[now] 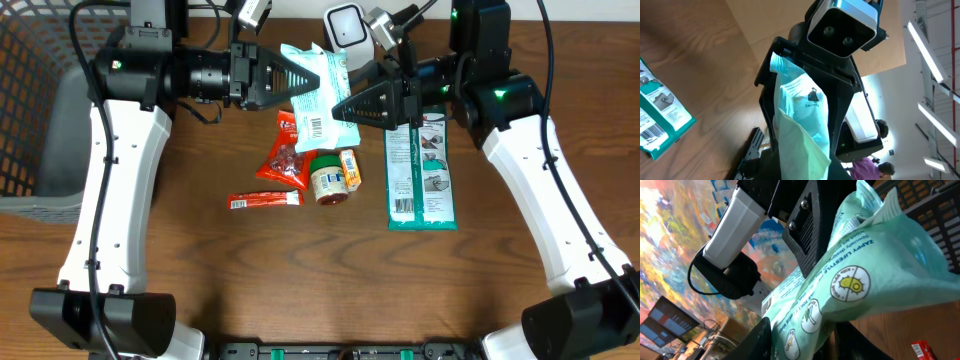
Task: Scan the item barcode
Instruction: 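Raise the wipes pack with the right gripper toward the white scanner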
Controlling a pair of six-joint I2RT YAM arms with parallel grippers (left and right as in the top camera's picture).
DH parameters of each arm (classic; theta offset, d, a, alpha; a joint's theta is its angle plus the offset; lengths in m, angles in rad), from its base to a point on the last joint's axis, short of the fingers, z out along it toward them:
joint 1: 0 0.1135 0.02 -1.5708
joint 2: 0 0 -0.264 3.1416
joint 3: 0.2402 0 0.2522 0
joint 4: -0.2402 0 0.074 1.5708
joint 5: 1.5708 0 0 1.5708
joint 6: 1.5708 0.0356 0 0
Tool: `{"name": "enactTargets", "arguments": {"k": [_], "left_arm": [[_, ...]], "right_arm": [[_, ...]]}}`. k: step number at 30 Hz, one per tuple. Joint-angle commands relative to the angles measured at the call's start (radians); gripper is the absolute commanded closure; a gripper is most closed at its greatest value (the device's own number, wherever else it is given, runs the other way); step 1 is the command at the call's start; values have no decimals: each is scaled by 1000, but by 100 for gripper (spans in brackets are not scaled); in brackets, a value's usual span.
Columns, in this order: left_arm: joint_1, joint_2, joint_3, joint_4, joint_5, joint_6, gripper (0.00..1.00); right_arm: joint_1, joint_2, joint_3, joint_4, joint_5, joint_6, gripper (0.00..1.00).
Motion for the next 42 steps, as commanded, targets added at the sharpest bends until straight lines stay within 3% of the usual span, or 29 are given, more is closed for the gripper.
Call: {"name": "enactTargets", "arguments": {"k": [1, 4, 10, 15, 16, 18, 22, 27, 32, 39, 42], "left_arm": [[-2, 4, -4, 2, 11, 33, 92], [-2, 4, -4, 2, 8, 37, 92], [-2, 4, -4, 2, 2, 60, 92], [-2, 4, -4, 2, -81, 60, 88], [-2, 4, -4, 2, -100, 60, 83], [-2, 4, -4, 2, -161, 59, 60], [2, 4, -4, 9, -290, 59, 38], [29, 4, -4, 62, -412, 59, 31], [92, 3, -4, 113, -415, 58, 27], [202, 4, -4, 111, -415, 59, 26], [250, 3, -4, 109, -436, 59, 25]], "right_arm": [[24, 1, 3, 1, -21, -14, 65], [29, 1, 3, 2, -21, -14, 67], [29, 1, 3, 1, -21, -14, 89], [29, 1, 3, 2, -19, -18, 99], [29, 2, 3, 1, -11, -18, 99], [29, 1, 3, -1, 12, -22, 99], [29, 1, 3, -5, 76, -30, 99], [28, 1, 3, -104, 237, -116, 99], [29, 1, 3, -263, 526, -207, 99], [27, 1, 35, -336, 815, -201, 99], [27, 1, 143, -465, 977, -201, 99]]}}
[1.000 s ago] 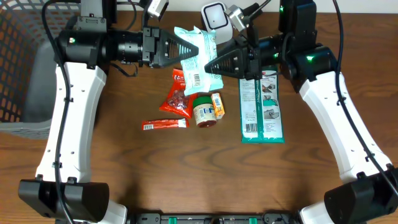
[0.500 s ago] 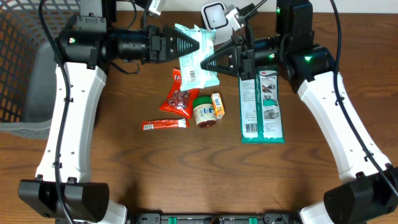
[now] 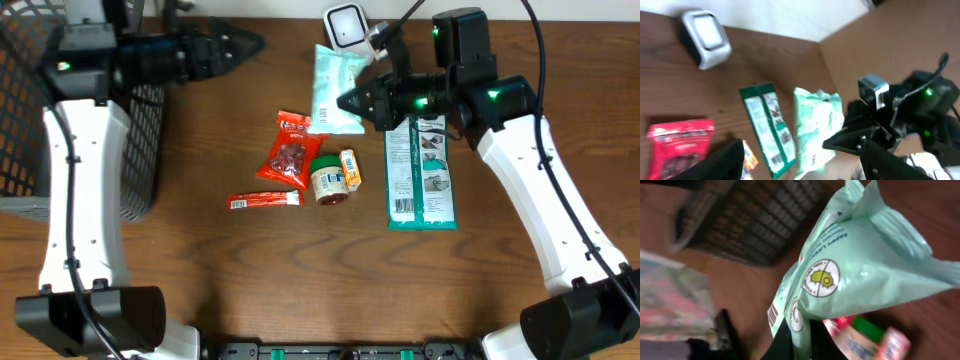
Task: Scan the item barcode
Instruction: 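Raise the wipes pack with the right gripper toward the white scanner, then hold the wipes pack barcode in front of the scanner, right gripper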
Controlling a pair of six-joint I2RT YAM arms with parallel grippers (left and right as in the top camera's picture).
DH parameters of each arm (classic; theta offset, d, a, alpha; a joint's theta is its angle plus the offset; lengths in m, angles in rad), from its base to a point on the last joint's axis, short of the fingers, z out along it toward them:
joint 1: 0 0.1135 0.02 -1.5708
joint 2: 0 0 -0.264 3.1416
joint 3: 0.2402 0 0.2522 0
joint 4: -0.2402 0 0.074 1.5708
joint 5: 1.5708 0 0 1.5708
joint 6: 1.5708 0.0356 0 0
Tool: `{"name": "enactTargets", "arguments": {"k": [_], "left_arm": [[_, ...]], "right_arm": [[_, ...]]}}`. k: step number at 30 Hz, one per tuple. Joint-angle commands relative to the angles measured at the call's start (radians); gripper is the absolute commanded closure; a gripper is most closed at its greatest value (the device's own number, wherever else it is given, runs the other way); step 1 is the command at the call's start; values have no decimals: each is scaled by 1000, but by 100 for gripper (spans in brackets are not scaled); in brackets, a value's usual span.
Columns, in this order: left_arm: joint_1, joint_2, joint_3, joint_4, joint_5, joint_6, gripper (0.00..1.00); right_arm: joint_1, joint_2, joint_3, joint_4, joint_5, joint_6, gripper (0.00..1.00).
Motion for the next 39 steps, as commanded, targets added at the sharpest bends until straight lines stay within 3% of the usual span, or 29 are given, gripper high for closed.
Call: {"name": "enactTargets", "arguments": {"k": [1, 2, 8, 12, 15, 24, 31, 39], "left_arm": [[63, 3, -3, -3, -59, 13, 25], [76, 3, -3, -3, -82, 13, 18], [109, 3, -3, -10, -300, 13, 18], [92, 3, -3, -51, -498, 13, 17], [84, 3, -4, -86, -562, 13, 17], [84, 3, -4, -112, -569, 13, 17], [84, 3, -4, -112, -569, 13, 16], [84, 3, -4, -112, -569, 13, 16]], "right_arm": [[6, -7, 161, -96, 283, -22, 99], [9, -7, 200, -126, 332, -32, 99], [32, -7, 403, -221, 635, -67, 99], [69, -6, 419, -175, 763, -150, 99], [109, 5, 419, -114, 874, -266, 99], [221, 125, 419, 79, 1121, -659, 99], [221, 292, 419, 229, 1247, -792, 99], [223, 484, 419, 441, 1315, -1042, 99]]}}
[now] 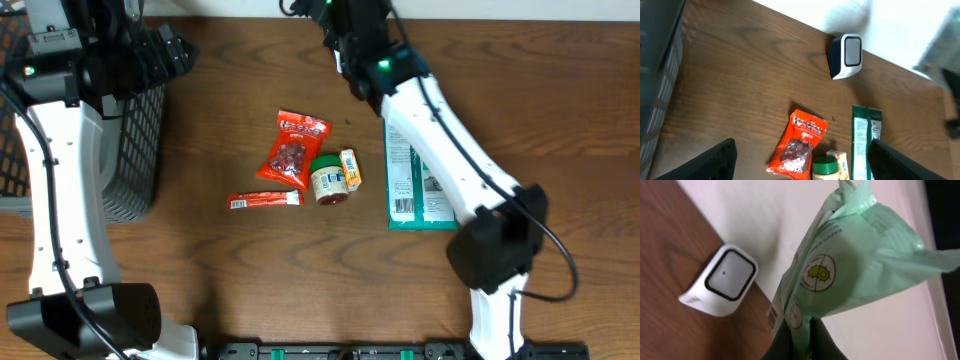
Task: Scan the item barcode
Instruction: 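Hold the wipes pack barcode in front of the scanner, right gripper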
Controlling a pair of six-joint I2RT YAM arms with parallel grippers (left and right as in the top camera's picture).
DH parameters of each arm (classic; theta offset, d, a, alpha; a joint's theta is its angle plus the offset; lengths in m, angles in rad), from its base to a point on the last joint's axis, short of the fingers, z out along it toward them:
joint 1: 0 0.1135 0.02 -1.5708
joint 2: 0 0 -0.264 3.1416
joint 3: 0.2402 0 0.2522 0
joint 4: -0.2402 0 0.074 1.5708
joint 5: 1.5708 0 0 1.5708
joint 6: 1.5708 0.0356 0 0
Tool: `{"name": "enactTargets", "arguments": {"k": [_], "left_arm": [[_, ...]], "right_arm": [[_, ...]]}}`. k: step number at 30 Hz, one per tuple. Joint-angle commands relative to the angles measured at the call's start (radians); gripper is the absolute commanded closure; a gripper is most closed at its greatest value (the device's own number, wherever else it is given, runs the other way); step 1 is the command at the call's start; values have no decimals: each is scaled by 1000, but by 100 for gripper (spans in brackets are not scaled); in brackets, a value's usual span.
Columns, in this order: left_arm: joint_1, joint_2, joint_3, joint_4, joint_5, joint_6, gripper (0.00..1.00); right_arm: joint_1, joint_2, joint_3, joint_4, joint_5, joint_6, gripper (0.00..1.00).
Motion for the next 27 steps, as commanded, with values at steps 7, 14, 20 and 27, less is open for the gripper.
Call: {"name": "enactTargets", "arguments": {"k": [7, 14, 20, 27], "left_arm": [[-2, 3, -4, -2, -5, 13, 16], [-2, 3, -4, -2, -5, 13, 16], [-1, 3, -4, -2, -5, 13, 16], [-2, 3, -4, -2, -5, 13, 16]], "right_arm": [[4, 174, 11, 276, 114, -208, 99], [4, 285, 11, 468, 115, -349, 99], [3, 360, 11, 537, 114, -434, 99], [-4, 431, 11, 603, 117, -451, 99]]}}
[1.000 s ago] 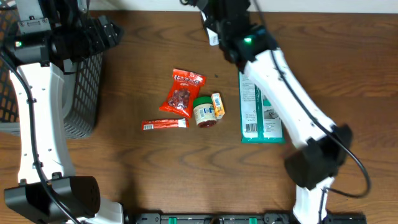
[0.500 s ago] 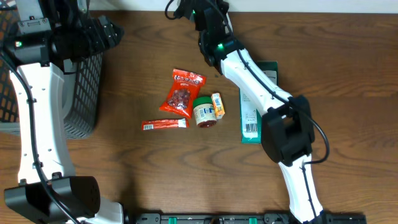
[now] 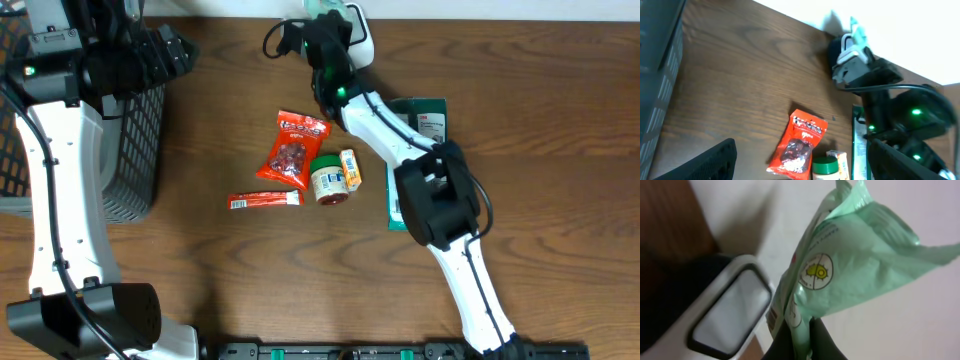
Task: Scan the item barcode
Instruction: 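Hold the wipes pack barcode in front of the scanner, right gripper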
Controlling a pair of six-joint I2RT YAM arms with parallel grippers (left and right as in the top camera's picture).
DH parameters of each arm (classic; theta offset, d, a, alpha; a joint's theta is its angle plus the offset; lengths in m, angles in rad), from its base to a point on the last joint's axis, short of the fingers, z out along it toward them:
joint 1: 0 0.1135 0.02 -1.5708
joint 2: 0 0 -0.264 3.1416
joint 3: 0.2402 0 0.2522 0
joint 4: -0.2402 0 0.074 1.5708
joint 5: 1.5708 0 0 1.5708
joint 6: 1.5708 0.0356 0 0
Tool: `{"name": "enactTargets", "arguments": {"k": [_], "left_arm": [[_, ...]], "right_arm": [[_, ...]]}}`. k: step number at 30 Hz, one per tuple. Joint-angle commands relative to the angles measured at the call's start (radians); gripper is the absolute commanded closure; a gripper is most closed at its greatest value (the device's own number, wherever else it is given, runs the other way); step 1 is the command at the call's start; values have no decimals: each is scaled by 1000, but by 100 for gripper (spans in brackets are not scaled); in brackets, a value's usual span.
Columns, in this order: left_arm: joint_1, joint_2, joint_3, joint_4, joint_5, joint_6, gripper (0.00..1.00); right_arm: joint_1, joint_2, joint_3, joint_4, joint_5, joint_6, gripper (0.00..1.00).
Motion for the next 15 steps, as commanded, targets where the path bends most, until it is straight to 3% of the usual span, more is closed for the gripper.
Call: {"name": "enactTargets", "arguments": {"k": [1, 15], "left_arm": [[-1, 3, -4, -2, -5, 13, 16], [-2, 3, -3, -2, -5, 13, 16]], "right_arm": [[-5, 30, 12, 6, 17, -29, 99], [-9, 55, 12, -26, 20, -29, 99]]}}
